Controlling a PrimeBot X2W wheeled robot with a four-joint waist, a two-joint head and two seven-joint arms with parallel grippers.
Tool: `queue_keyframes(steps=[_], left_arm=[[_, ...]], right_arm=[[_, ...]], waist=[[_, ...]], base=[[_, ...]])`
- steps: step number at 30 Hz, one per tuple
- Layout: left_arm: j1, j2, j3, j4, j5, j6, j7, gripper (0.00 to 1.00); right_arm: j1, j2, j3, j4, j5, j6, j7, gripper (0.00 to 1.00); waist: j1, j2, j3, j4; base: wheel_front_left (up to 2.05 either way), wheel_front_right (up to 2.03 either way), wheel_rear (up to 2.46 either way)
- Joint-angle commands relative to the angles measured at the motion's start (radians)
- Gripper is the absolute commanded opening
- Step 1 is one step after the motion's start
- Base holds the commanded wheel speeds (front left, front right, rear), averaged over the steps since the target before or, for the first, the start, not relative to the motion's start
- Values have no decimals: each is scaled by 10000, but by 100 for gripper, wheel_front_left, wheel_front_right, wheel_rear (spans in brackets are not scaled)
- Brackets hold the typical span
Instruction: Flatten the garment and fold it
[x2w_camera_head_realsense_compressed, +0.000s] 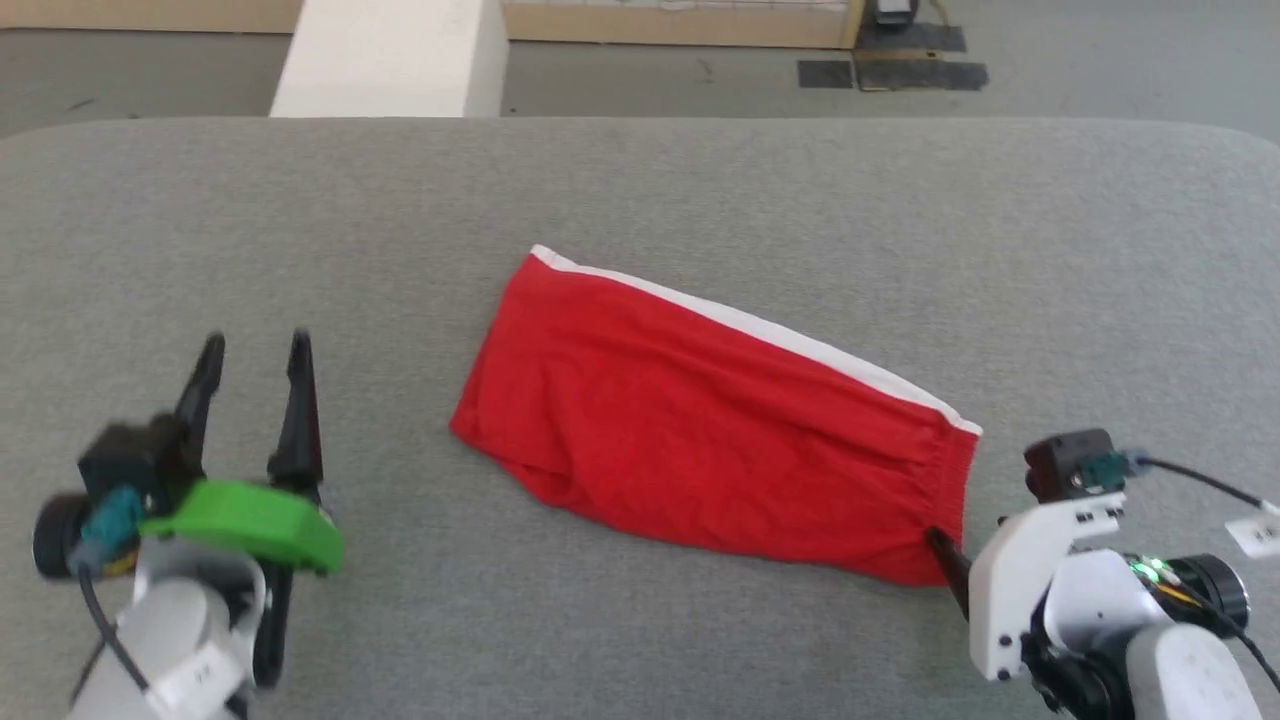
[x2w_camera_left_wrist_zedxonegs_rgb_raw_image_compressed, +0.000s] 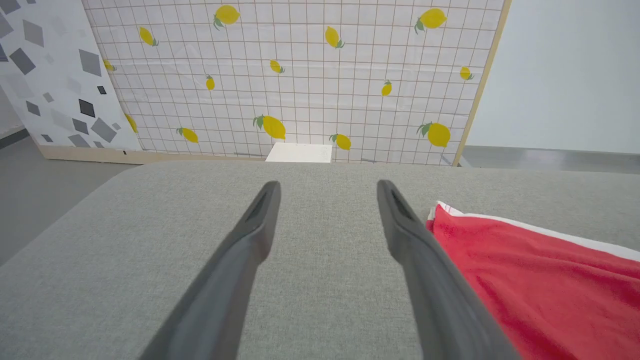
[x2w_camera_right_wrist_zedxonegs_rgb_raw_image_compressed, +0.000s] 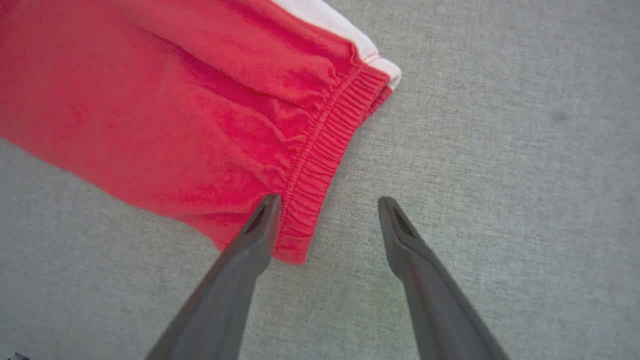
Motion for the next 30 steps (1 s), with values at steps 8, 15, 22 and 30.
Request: queue_keyframes(steps=[8, 15, 22, 30], left_arm=[[1273, -362, 323, -652, 58, 149, -46, 100], [1478, -533, 220, -516, 37, 29, -46, 100], [1322, -539, -136, -359, 42, -191, 264, 100], [-27, -838, -1082, -86, -406, -417, 3088, 100]], right_arm=[[-1212, -7, 307, 2058, -555, -13, 182, 100], [-1350, -7, 564, 3474, -624, -13, 271, 100], [-1410, -7, 731, 3558, -342, -13, 106, 0], [-1456, -7, 564, 3140, -119, -13, -117, 0]], waist=[[0, 85, 3, 505], [0, 85, -150, 730], [0, 85, -378, 666], [0, 85, -401, 359]], base=[[0, 0, 0], [0, 0, 0], [0, 0, 0], [0, 0, 0]])
